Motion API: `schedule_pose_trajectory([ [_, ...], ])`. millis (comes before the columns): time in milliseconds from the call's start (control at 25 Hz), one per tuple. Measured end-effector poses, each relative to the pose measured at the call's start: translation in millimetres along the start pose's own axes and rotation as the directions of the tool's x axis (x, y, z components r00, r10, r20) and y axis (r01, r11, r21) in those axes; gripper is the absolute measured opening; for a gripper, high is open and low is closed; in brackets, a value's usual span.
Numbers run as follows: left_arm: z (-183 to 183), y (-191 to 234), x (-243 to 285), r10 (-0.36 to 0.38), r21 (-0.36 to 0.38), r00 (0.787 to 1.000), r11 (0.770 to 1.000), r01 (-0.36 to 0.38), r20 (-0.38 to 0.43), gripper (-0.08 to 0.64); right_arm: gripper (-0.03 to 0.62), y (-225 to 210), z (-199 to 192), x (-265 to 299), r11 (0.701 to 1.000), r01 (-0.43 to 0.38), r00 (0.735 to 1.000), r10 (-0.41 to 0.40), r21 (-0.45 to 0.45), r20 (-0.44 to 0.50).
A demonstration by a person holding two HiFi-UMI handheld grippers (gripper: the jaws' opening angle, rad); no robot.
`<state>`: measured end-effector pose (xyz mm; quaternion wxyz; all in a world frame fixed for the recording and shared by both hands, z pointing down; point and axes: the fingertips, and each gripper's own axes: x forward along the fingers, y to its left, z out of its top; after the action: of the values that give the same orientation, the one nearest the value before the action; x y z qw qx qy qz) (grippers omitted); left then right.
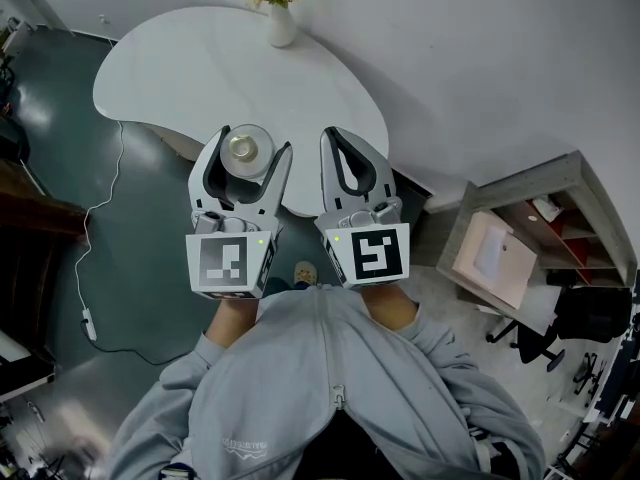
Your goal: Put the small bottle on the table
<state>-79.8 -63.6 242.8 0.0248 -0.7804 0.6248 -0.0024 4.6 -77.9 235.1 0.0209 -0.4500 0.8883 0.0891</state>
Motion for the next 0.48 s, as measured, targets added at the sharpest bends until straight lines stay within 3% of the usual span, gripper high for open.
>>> schedule_pose_trajectory([
  [480, -4, 17, 39, -0.006, 0.003, 1.0, 1.0, 0.006, -0.013, 0.334, 0.026, -12, -7, 38, 1.0, -0.007, 1.0, 0.007, 0.009, 0.005],
])
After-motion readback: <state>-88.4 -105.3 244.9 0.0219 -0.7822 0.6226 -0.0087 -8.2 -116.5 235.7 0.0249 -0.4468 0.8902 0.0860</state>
